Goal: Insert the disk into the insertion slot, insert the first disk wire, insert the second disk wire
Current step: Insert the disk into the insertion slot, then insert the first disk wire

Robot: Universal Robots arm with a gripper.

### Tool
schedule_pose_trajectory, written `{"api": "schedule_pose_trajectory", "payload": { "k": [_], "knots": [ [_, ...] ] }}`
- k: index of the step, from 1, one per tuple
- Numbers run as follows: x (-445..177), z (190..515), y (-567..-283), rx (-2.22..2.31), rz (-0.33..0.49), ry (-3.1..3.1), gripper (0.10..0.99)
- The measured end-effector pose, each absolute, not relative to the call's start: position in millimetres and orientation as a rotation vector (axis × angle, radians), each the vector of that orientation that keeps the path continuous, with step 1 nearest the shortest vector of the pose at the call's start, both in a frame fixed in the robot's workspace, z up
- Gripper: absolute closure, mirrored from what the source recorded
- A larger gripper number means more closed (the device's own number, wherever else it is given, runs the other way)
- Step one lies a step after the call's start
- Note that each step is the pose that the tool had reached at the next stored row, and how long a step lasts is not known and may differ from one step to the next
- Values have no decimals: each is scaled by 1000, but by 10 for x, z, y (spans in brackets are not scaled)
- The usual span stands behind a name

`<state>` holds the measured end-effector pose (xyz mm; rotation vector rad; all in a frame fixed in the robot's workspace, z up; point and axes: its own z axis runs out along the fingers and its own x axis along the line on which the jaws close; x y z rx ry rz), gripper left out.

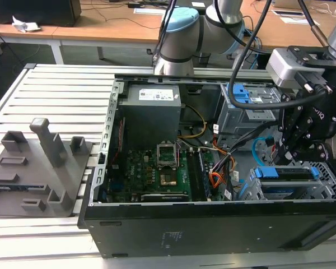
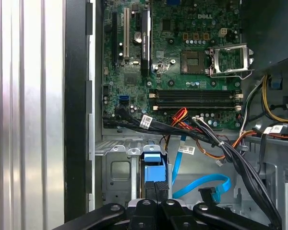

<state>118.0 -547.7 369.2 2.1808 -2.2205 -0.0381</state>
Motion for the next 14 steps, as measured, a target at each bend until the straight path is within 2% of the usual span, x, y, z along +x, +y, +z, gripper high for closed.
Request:
{"api": "schedule_pose_trajectory", "payload": {
  "k": [14],
  "knots": [
    [1209,3691,-5474,2181,-38,-2221,980]
  ]
}}
